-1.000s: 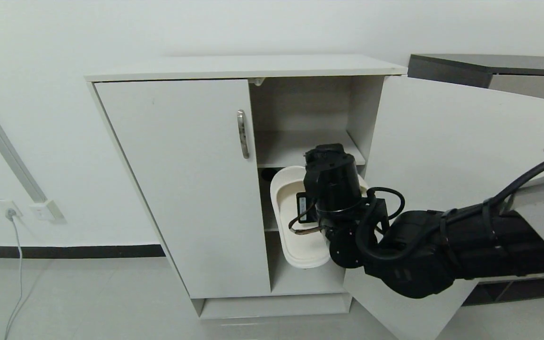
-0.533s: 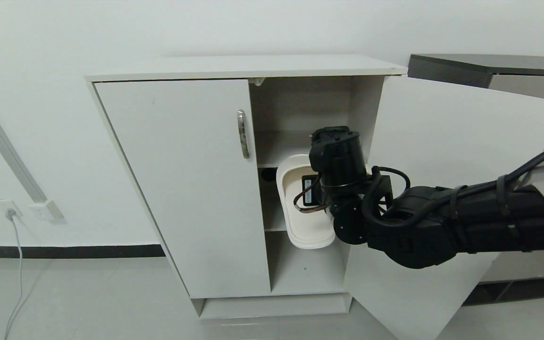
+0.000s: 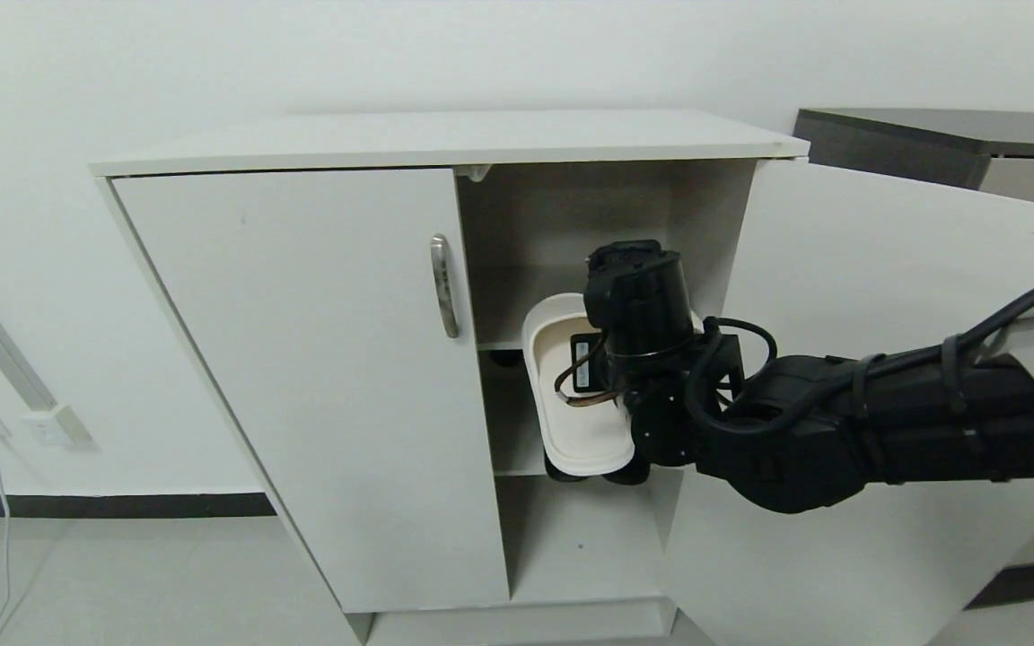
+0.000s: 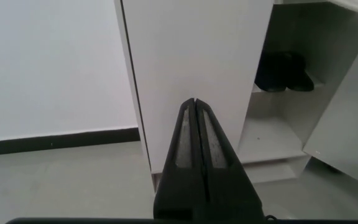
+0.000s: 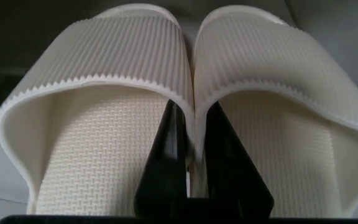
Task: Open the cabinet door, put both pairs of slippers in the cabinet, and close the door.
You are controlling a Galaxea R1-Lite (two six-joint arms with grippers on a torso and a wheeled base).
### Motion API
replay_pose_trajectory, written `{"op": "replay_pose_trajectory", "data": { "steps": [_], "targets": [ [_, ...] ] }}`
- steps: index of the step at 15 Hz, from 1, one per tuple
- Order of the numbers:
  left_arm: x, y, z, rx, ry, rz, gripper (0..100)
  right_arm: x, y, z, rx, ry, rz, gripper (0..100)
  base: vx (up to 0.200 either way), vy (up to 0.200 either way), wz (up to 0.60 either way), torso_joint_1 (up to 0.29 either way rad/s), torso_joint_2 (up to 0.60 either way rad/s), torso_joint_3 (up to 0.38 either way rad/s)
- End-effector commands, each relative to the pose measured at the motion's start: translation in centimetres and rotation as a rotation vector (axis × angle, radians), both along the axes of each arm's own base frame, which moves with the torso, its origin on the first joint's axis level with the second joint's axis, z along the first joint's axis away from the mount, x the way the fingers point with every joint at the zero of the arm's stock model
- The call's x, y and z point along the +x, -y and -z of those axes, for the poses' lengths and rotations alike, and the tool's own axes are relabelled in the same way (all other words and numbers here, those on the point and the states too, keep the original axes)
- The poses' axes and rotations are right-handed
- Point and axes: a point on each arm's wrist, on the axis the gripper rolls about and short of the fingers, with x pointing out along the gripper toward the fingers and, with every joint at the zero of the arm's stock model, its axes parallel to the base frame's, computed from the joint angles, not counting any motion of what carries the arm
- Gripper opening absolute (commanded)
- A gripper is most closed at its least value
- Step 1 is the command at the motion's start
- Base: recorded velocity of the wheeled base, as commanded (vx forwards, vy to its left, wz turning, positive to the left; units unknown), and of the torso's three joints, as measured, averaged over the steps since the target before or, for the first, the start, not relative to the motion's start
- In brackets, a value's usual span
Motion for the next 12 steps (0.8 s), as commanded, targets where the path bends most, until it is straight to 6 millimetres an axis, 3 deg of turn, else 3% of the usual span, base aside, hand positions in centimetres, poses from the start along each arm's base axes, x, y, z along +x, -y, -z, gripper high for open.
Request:
{"op": "replay_pose_trajectory", "data": {
  "steps": [1,4,12],
  "targets": [
    [0.00,0.00,0.01,0.000,0.000,0.000,0,0.00,-0.03,0.11,-0.003,-0.002,0.001,0,0.200,0.000,0.00,0.002,0.01,0.002],
    [0.00,0.00,0.01,-0.002,0.000,0.000,0,0.00,-0.03,0.11,-0.003,-0.002,0.001,0,0.200,0.000,0.00,-0.001,0.01,0.001],
    [0.00,0.00,0.01,-0.002,0.000,0.000,0,0.24,-0.13,0.28,-0.007,-0.004,-0.003,0,0.000,0.000,0.00,0.000,0.00,0.000]
  ]
}}
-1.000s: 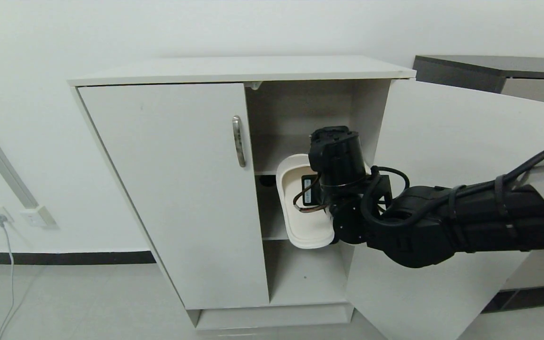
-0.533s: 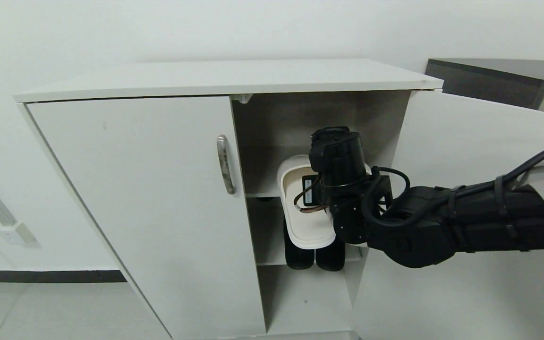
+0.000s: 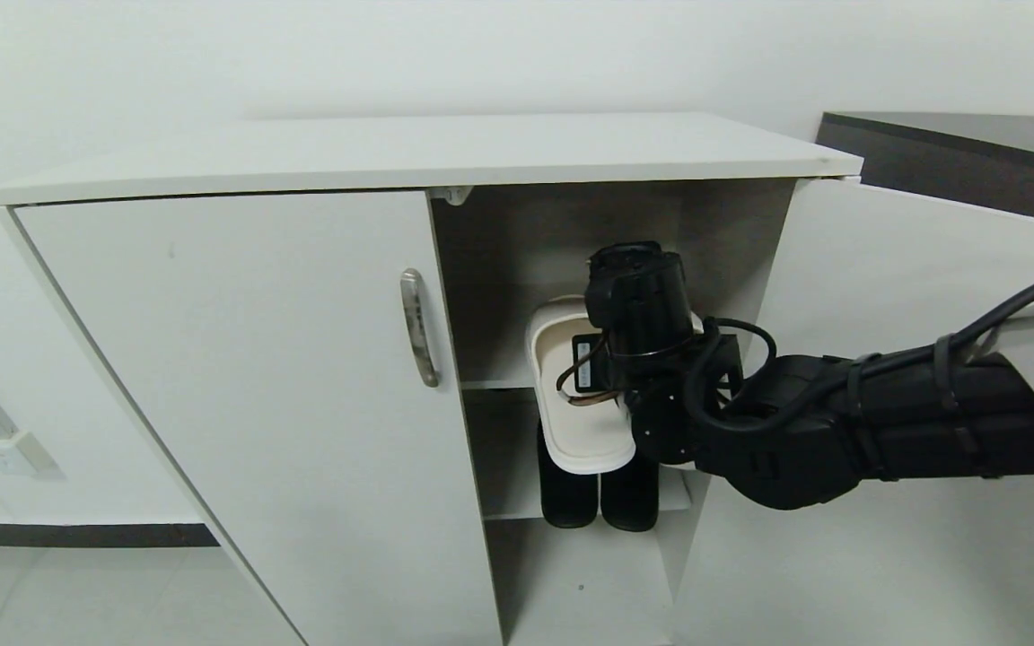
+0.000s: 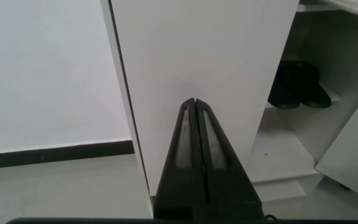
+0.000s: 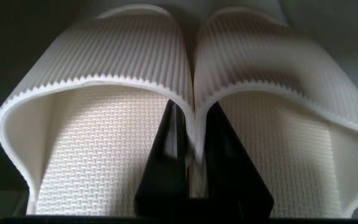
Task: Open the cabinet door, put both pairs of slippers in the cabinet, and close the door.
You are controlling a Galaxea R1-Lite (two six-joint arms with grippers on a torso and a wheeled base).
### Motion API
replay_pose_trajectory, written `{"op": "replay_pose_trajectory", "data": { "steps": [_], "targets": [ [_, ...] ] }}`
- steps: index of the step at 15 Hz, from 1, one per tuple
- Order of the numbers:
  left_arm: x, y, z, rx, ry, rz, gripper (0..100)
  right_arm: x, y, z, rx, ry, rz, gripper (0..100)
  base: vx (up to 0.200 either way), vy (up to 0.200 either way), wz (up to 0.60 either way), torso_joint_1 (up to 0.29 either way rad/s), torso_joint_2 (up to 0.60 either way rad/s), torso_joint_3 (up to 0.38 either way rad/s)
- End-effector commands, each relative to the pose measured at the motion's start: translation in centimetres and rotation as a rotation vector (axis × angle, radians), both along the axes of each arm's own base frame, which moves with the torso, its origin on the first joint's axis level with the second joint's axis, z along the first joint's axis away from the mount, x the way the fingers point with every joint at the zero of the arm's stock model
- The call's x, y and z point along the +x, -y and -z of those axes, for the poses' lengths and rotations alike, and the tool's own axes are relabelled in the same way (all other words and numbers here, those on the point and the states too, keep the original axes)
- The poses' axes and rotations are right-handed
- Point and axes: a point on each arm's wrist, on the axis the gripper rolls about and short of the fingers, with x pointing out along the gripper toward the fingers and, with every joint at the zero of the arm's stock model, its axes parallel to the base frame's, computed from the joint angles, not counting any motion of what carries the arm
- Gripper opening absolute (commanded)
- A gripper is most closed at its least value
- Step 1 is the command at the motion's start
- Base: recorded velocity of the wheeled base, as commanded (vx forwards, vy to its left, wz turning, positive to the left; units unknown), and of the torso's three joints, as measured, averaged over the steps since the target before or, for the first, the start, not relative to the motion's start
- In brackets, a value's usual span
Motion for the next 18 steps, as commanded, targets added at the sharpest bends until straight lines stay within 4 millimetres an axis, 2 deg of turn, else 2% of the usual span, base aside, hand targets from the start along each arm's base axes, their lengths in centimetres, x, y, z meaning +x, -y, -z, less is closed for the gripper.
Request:
{"op": "replay_pose_trajectory", "data": {
  "steps": [1,6,11,18],
  "targets": [
    [0.0,0.0,0.0,0.000,0.000,-0.002,0,0.6,0.0,0.0,-0.004,-0.004,0.004,0,0.000,0.000,0.00,0.000,0.00,0.000],
    [0.0,0.0,0.0,-0.001,0.000,-0.002,0,3.0,0.4,-1.0,-0.002,-0.052,0.003,0,0.000,0.000,0.00,0.000,0.00,0.000],
    [0.0,0.0,0.0,-0.001,0.000,-0.002,0,5.8,-0.2,-0.8,0.023,-0.035,0.024,0,0.000,0.000,0.00,0.000,0.00,0.000],
    [0.0,0.0,0.0,-0.001,0.000,-0.008,0,7.4,-0.1,-1.2,0.034,-0.001,0.050,0,0.000,0.000,0.00,0.000,0.00,0.000]
  ]
}}
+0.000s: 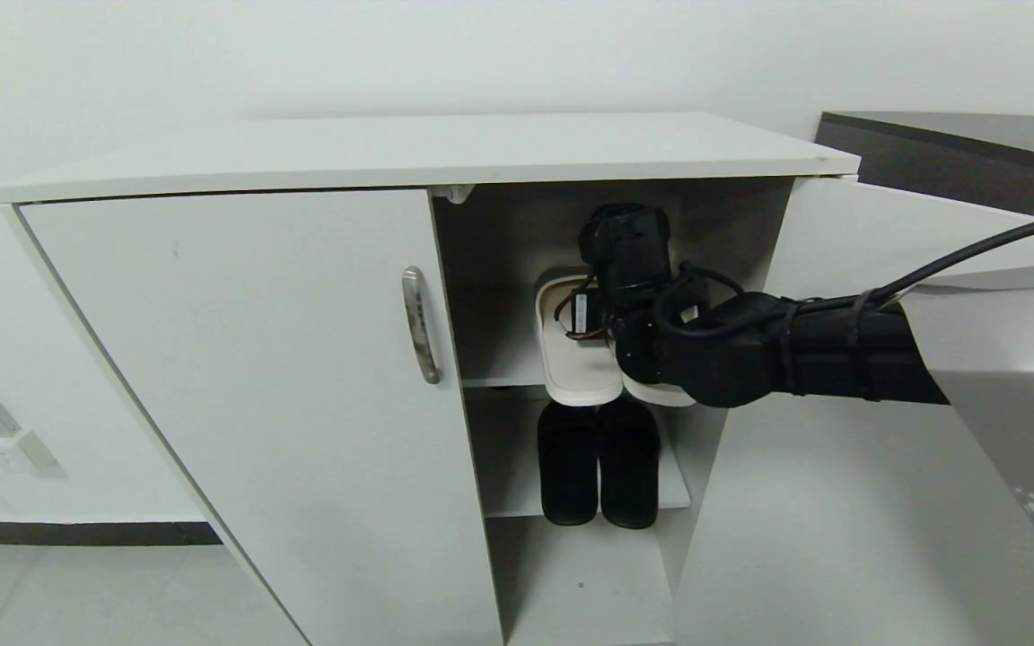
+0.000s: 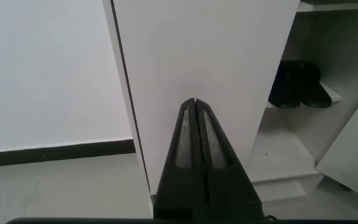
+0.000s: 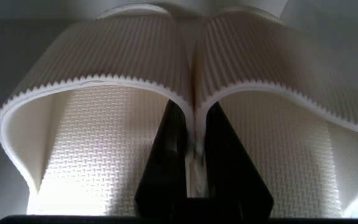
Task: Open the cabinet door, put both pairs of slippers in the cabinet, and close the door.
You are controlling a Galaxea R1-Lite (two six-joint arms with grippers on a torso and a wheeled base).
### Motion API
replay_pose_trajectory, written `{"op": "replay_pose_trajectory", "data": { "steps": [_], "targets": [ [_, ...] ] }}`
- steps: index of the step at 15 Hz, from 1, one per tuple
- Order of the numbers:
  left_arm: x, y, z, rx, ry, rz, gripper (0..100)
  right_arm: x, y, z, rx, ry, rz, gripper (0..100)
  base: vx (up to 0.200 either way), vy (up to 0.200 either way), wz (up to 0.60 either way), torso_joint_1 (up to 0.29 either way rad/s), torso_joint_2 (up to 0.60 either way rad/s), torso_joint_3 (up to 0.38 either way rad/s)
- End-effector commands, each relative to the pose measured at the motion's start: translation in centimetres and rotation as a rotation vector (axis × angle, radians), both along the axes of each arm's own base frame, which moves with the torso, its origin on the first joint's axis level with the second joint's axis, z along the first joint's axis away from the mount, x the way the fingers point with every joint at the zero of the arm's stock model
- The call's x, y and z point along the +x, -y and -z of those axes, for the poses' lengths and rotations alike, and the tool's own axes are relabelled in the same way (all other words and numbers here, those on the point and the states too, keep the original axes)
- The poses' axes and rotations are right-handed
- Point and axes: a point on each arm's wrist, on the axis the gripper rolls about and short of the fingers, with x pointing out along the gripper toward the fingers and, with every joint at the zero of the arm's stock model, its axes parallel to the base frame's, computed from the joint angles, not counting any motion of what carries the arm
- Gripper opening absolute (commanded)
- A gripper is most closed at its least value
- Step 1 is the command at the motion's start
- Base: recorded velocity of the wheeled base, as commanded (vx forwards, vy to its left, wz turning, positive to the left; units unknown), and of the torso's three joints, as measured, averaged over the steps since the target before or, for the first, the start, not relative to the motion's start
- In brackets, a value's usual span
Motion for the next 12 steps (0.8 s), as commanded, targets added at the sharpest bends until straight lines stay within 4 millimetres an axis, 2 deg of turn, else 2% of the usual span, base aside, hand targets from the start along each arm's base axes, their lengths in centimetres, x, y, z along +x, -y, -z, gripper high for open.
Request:
{"op": "replay_pose_trajectory", "data": {
  "steps": [1,4,8,12],
  "targets": [
    [0.0,0.0,0.0,-0.001,0.000,0.000,0,0.7,-0.3,0.4,0.006,0.005,0.005,0,0.000,0.000,0.00,0.000,0.00,0.000],
    [0.0,0.0,0.0,-0.003,0.000,0.000,0,1.2,-0.8,0.3,0.020,0.019,0.000,0,0.000,0.000,0.00,0.000,0.00,0.000],
    [0.0,0.0,0.0,-0.003,0.000,0.000,0,2.3,-1.4,1.2,-0.021,0.028,-0.004,0,0.000,0.000,0.00,0.000,0.00,0.000],
    [0.0,0.0,0.0,-0.003,0.000,0.000,0,2.8,-1.2,1.6,-0.025,0.023,0.003,0,0.000,0.000,0.00,0.000,0.00,0.000]
  ]
}}
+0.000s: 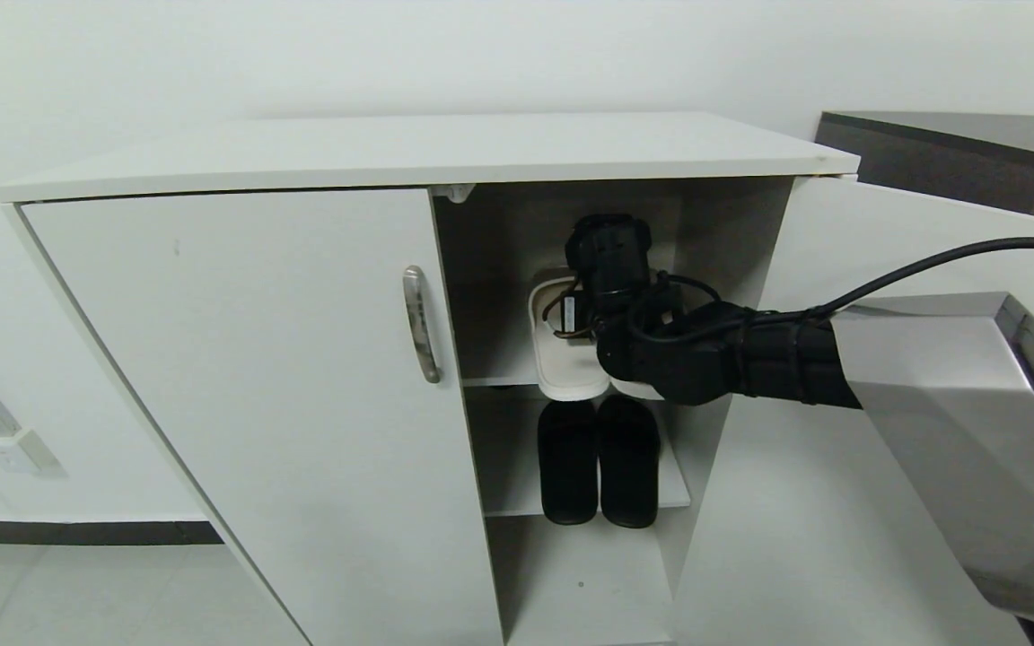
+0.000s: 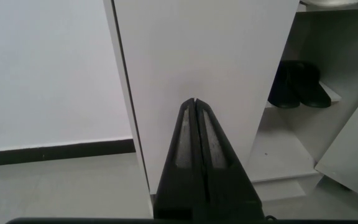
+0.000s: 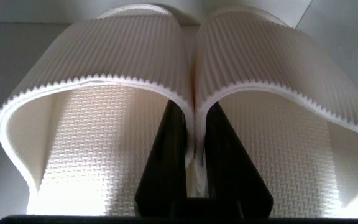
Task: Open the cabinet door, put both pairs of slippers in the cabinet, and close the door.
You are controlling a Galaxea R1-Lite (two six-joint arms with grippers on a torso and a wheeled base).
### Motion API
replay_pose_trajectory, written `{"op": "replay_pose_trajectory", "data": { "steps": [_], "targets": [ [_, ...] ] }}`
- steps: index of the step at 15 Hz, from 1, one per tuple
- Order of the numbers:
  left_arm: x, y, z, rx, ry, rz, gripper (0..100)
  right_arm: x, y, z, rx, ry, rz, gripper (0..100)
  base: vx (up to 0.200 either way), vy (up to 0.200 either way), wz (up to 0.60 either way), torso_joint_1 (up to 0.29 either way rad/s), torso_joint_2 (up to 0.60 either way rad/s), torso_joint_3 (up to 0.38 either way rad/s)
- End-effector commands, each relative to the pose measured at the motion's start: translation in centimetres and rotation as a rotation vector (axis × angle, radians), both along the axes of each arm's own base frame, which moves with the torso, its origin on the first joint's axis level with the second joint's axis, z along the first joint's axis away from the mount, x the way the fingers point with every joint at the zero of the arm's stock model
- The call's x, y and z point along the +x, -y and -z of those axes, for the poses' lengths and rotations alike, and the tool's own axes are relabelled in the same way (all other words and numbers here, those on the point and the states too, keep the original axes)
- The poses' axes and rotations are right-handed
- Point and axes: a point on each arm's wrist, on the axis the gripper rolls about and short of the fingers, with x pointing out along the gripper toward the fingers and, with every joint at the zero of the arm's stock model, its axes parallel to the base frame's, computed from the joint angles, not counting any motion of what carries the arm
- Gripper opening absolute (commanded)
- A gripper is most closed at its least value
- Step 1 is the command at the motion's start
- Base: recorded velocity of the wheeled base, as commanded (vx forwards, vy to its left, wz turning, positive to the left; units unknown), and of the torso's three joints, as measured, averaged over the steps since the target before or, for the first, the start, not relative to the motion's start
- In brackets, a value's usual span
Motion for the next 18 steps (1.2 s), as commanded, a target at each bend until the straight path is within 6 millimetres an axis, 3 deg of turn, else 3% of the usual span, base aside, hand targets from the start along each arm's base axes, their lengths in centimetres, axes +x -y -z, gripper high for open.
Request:
{"op": "replay_pose_trajectory", "data": {
  "steps": [1,2,3,7,9,13,18],
  "targets": [
    [0.0,0.0,0.0,0.000,0.000,0.000,0,0.1,0.0,0.2,-0.002,-0.002,0.003,0,0.000,0.000,0.00,0.000,0.00,0.000],
    [0.0,0.0,0.0,0.000,0.000,0.000,0,0.1,0.1,0.1,-0.001,-0.001,0.003,0,0.000,0.000,0.00,0.000,0.00,0.000],
    [0.0,0.0,0.0,0.000,0.000,0.000,0,0.1,0.1,0.0,-0.001,-0.001,0.003,100,0.000,0.000,0.00,0.000,0.00,0.000],
    [0.0,0.0,0.0,0.000,0.000,-0.001,0,-0.6,0.1,-0.3,-0.005,-0.006,0.000,100,0.000,0.000,0.00,0.000,0.00,0.000],
    [0.0,0.0,0.0,0.000,0.000,-0.001,0,-2.0,0.2,-0.9,-0.014,-0.015,-0.014,100,0.000,0.000,0.00,0.000,0.00,0.000],
    [0.0,0.0,0.0,0.000,0.000,-0.001,0,-7.5,0.8,-2.3,-0.025,-0.013,-0.048,100,0.000,0.000,0.00,0.000,0.00,0.000],
    [0.0,0.0,0.0,0.001,0.000,0.000,0,-14.4,3.0,-2.9,0.000,-0.015,-0.153,100,0.000,0.000,0.00,0.000,0.00,0.000]
  ]
}}
